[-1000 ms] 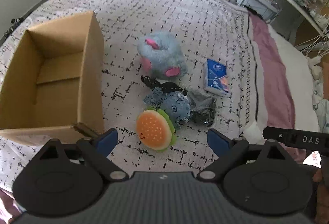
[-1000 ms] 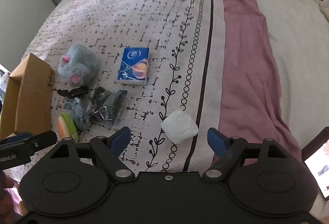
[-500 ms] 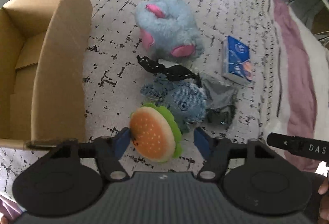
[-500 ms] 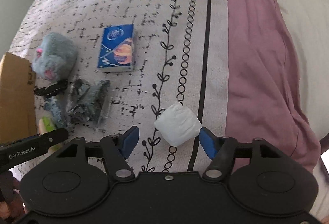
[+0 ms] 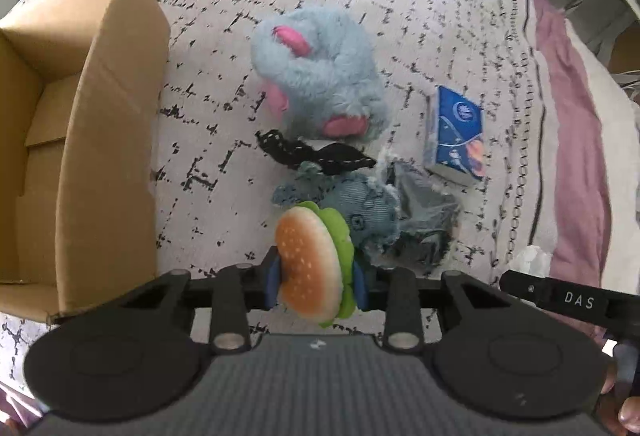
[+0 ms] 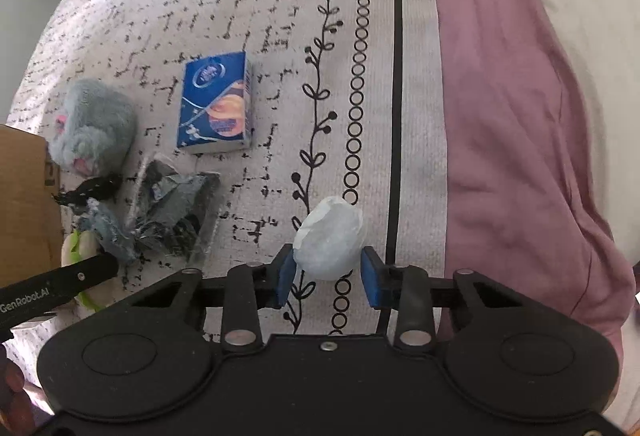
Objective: Organize soft objects
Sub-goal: 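Close the left gripper on the hamburger plush while the right gripper closes on the tissue ball, then carry the hamburger plush in the left tool over the box while the right tool carries the tissue ball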
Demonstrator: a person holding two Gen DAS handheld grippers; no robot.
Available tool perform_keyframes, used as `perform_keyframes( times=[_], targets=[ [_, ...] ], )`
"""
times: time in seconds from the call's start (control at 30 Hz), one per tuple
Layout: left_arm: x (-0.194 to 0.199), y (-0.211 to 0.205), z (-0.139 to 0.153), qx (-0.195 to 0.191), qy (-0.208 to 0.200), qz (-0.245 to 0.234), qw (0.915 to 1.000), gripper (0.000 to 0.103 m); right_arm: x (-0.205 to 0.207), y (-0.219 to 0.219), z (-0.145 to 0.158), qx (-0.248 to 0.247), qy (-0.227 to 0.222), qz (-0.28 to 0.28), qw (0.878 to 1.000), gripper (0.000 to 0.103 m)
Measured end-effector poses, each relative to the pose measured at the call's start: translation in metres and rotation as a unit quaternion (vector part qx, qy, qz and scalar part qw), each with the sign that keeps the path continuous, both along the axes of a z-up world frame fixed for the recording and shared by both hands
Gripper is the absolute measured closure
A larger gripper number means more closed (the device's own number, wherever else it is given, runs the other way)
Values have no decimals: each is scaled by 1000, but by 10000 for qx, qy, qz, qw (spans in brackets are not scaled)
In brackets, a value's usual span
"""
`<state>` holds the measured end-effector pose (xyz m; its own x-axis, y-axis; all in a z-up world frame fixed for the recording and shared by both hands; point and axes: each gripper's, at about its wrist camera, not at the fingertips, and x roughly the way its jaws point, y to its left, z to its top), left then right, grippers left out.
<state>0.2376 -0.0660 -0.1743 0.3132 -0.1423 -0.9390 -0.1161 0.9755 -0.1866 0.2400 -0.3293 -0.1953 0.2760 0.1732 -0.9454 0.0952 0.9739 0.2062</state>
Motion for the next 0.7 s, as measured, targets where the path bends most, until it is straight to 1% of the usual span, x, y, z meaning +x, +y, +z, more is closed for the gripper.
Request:
perform_keyframes(
  times=[0.07,0.1,0.4,0.5,0.7],
  targets=[
    [-4,0,5,-51,-93,-64,9999,69,-4,2,8,-26,-118,5,9999,70],
    [-7,1,8,-70,-142,-88,9998,69,-7,3,13,-25,-194,5,9998,72],
    [-35,7,33,-286,-611,-210,9975,69,-25,9,45,-174,-849,-9,9962,72],
    [-45,11,44,-370,-762,-231,9961,69,-33,19,56,-195,-1026,41,9945,72],
    [-61,27,68,-410,-1057,-190,9934,69,-51,42,80,-162,-1336,171,9908,72]
  ],
)
